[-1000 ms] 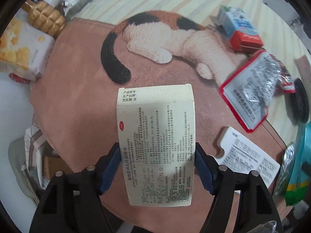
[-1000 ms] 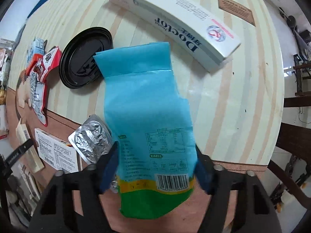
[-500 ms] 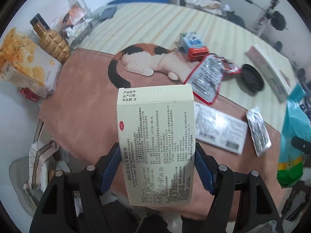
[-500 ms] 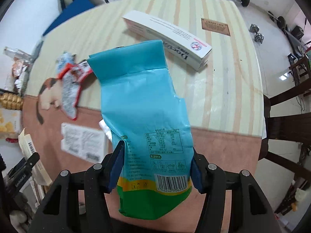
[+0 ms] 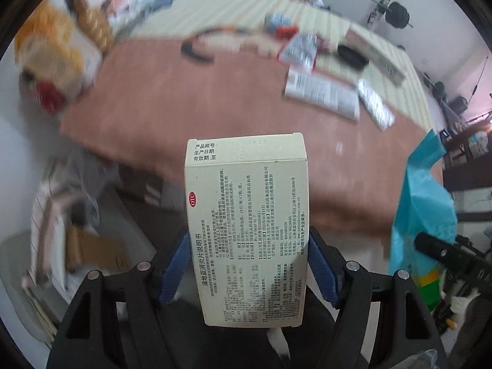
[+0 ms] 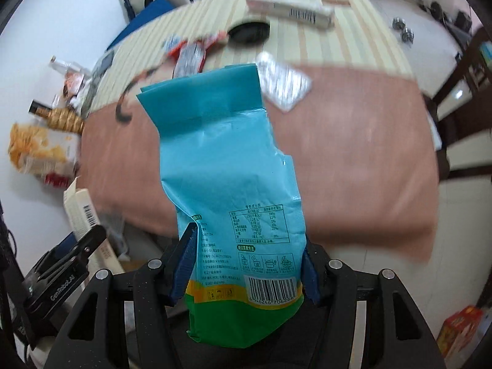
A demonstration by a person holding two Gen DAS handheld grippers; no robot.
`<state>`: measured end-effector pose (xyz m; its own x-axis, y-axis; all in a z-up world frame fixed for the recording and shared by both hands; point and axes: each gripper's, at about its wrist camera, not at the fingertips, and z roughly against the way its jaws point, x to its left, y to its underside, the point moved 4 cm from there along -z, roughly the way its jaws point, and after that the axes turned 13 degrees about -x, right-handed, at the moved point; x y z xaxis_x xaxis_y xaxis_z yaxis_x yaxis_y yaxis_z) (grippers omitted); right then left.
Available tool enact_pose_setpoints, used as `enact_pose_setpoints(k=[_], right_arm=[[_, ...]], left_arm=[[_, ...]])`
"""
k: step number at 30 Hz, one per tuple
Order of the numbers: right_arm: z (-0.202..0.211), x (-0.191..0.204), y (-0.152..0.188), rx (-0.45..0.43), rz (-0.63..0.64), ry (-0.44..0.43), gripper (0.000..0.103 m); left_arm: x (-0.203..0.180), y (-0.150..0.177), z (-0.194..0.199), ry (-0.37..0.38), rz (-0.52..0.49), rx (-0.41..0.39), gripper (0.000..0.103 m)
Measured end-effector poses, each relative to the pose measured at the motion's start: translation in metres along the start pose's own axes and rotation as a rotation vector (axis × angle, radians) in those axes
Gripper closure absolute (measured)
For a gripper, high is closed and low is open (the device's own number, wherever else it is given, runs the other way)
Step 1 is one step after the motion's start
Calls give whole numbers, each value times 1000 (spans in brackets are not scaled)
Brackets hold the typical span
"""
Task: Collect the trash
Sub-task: 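Carry both items over the bin and open both tools to drop them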
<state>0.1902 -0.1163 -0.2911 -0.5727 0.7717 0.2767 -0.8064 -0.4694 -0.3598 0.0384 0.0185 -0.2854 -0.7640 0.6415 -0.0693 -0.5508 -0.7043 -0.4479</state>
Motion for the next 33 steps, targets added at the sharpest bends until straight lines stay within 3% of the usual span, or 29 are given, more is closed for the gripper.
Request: enact_pose_setpoints(k=[4,8,12,18,21,24,27,29,31,33], right_arm=[[-17,0,69,92,14,1,42],[-62,-9,138,210,35,8,42],[-132,-28,200,320,39,19,42],[-264,-65,262,412,-45,38,42],[-325,-82,282,456,-92,48,42],[-375,-95,289,485,-90,54,41],[-417,-100,292,523,-87,37,33],[-432,-105,292,531,-82,32,12],[-438,-106,287,522,-67,29,2],[-435,-106,282,503,-29,50,0]], left_arm=[[21,55,-29,-1,34,99,33],[38,106,-81,-1,92,206,33],[49,151,-154,15,154,294,33],[57,202,-276,77,252,436,33],[59,219,-323,106,290,484,32],[61,227,-358,103,286,516,8],[65,228,-377,64,254,525,5],[68,226,-377,39,227,515,5],[69,225,-371,3,190,488,5],[70,223,-361,-37,147,453,5]])
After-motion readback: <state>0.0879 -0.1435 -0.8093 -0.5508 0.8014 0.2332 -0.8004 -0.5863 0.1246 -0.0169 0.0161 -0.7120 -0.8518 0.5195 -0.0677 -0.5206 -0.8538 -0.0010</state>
